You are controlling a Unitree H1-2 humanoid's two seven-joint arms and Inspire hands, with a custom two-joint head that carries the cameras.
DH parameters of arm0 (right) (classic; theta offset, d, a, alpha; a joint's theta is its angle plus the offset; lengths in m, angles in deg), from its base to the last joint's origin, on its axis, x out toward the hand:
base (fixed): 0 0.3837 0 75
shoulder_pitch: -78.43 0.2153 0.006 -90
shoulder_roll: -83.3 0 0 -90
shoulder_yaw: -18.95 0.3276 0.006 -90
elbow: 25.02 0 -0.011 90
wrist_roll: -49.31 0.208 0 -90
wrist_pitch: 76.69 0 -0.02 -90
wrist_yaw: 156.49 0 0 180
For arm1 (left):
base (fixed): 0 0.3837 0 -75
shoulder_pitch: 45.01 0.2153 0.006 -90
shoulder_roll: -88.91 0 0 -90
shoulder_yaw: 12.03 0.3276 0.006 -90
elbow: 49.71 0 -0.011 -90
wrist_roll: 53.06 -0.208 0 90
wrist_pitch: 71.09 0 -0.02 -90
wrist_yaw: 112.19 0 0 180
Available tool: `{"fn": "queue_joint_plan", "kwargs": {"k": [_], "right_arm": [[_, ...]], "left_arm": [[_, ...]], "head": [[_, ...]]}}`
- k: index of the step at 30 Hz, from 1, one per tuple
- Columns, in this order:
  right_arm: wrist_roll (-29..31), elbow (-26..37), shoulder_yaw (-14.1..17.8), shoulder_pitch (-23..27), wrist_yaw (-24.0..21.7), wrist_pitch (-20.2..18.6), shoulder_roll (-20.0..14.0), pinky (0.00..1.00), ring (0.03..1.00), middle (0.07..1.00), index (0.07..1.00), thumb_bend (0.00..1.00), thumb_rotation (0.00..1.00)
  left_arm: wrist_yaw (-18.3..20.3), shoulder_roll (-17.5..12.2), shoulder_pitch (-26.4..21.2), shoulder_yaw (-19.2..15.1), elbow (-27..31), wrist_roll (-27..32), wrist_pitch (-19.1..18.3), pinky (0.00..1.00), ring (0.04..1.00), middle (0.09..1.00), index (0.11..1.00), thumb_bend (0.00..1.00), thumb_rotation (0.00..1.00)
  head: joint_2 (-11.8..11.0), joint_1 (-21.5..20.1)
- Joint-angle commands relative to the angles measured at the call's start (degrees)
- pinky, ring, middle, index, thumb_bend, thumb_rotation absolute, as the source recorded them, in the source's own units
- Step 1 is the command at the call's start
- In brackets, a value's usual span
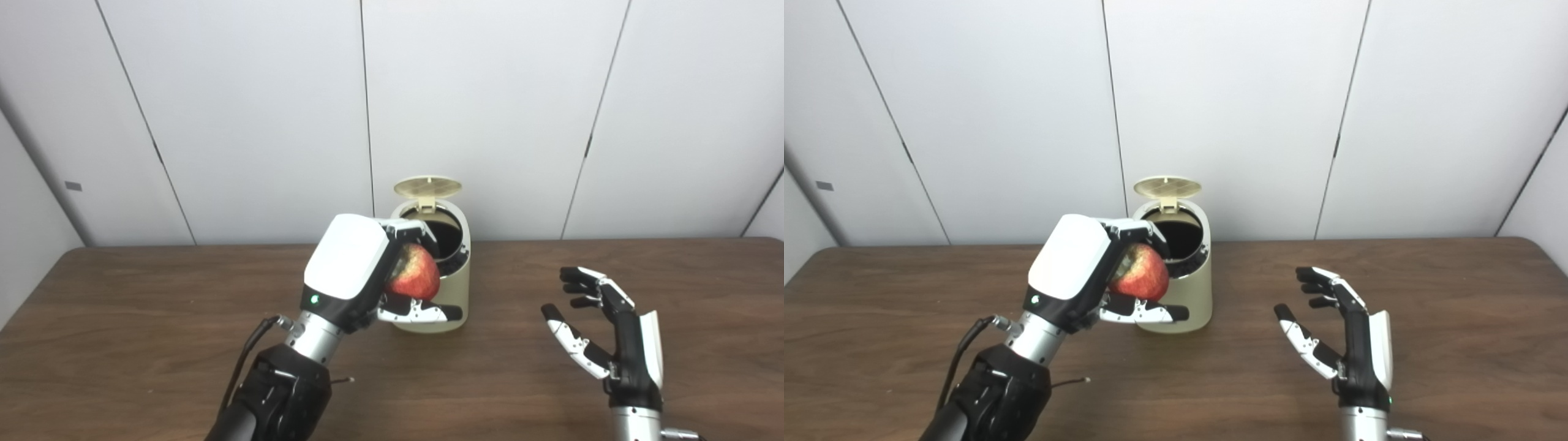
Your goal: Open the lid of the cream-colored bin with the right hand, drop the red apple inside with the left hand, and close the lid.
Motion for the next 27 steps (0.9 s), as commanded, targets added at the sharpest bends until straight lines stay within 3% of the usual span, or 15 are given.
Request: {"fn": "queue_joint_plan", "kwargs": {"k": [1, 5, 12, 16, 22, 27], "right_arm": [[-0.3, -0.3, -0.4, 1.4, 0.9, 1.6, 0.4, 0.56, 0.656, 0.685, 0.677, 0.27, 0.38], [-0.3, -1.3, -0.5, 1.7, 1.5, 2.7, 0.4, 0.57, 0.658, 0.685, 0.675, 0.26, 0.30], [-0.5, -1.4, -1.0, 1.9, 2.1, 2.3, 0.6, 0.57, 0.663, 0.686, 0.676, 0.26, 0.27], [-0.5, -2.3, -1.1, 2.1, 2.9, 2.9, 0.5, 0.57, 0.659, 0.683, 0.676, 0.27, 0.28], [-0.7, -1.7, -1.3, 2.0, 3.3, 2.2, 0.6, 0.56, 0.654, 0.679, 0.671, 0.26, 0.28], [-0.6, -1.8, -1.5, 1.9, 3.5, 2.9, 0.6, 0.56, 0.655, 0.680, 0.673, 0.27, 0.27]], "left_arm": [[-0.3, 0.6, -1.9, -1.0, 2.6, -1.8, 1.3, 0.25, 0.378, 0.473, 0.520, 0.50, 0.00], [-1.8, 1.2, -2.1, -2.1, 2.7, -3.0, 3.7, 0.26, 0.386, 0.479, 0.516, 0.50, 0.00], [-6.0, 2.0, -3.3, -4.1, -1.0, -3.7, 8.4, 0.32, 0.415, 0.496, 0.527, 0.47, 0.00], [-8.7, 2.4, -5.3, -4.8, -4.8, -3.8, 10.9, 0.32, 0.407, 0.488, 0.530, 0.47, 0.00], [-9.8, 3.2, -7.8, -5.8, -10.6, -3.4, 11.4, 0.33, 0.407, 0.486, 0.527, 0.47, 0.00], [-14.1, 3.3, -9.9, -6.0, -17.3, -3.5, 12.9, 0.33, 0.404, 0.477, 0.530, 0.47, 0.00]], "head": [[0.0, 0.0], [-0.4, 0.1], [-0.9, -0.3], [-1.1, -0.5], [-0.9, -0.5], [-0.8, -0.7]]}}
